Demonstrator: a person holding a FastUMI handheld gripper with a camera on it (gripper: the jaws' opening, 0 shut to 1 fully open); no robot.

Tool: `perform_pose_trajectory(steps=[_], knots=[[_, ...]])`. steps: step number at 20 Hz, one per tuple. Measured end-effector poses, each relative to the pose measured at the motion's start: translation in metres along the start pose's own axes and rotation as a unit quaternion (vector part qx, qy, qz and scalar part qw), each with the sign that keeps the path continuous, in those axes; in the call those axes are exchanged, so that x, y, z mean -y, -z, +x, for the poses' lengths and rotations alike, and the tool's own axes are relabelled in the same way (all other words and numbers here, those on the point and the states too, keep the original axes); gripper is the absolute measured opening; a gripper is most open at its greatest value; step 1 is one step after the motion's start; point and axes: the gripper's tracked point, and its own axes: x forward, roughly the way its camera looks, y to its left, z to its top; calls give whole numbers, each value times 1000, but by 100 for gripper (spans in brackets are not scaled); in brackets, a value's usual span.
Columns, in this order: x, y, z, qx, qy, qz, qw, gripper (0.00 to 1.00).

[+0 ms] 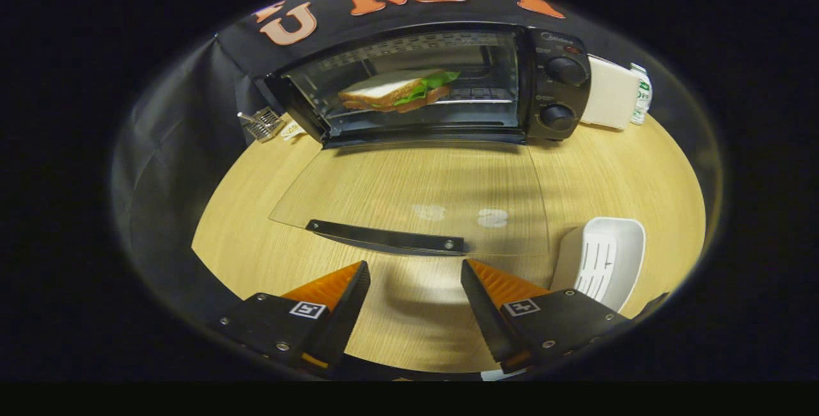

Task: Open the toaster oven, put the food inside, and close the toaster oven door.

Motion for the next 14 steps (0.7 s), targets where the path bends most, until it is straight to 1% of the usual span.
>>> perform_pose_trajectory(steps=[4, 7, 11, 14], knots=[[-11, -5, 5, -10, -11, 6, 1000, 87], [-20, -17, -5, 17, -31, 6, 999, 90], [-43, -52, -15, 54, -71, 28, 996, 90], [-48, -75, -18, 74, -72, 30, 994, 91]])
